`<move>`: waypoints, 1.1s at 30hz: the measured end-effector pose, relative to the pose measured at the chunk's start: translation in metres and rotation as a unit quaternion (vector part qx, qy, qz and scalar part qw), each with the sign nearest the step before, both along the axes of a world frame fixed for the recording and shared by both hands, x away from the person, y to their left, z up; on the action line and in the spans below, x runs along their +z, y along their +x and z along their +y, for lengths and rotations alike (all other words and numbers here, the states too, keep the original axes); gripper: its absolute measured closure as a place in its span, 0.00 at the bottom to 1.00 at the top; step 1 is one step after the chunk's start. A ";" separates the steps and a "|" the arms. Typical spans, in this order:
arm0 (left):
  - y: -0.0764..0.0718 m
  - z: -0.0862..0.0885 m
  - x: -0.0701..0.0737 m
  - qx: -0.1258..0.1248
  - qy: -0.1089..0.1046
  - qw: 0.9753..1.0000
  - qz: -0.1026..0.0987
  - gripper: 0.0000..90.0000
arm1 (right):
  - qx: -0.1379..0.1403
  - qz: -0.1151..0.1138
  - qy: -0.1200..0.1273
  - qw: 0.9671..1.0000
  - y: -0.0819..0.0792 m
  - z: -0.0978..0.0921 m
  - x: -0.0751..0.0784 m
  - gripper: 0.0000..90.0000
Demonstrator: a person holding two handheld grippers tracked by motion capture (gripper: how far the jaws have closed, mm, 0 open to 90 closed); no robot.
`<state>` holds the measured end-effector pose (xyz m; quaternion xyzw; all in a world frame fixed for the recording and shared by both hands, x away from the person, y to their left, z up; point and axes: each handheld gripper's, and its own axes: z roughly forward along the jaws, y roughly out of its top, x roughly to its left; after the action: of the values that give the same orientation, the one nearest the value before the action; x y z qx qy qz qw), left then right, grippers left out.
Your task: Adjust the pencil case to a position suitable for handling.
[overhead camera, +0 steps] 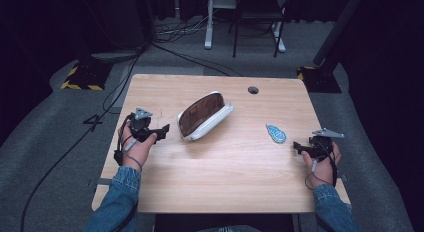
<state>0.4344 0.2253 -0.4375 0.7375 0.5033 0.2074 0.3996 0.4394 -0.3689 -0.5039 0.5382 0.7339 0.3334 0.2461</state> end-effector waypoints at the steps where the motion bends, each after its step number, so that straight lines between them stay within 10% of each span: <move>1: 0.001 -0.001 0.002 0.001 -0.002 1.000 -0.001 0.22 | 0.000 0.000 0.000 1.000 0.000 0.000 0.000 0.28; 14: 0.020 -0.027 0.013 -0.019 -0.009 1.000 -0.009 0.22 | 0.000 0.001 0.000 1.000 0.000 0.000 0.000 0.28; 33: 0.044 -0.048 -0.009 -0.039 -0.032 0.999 0.006 0.27 | 0.003 0.002 0.002 1.000 0.000 0.001 0.000 0.28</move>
<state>0.4787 0.1771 -0.4469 0.7444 0.4833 0.1712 0.4278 0.4391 -0.3684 -0.5038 0.5370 0.7352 0.3348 0.2429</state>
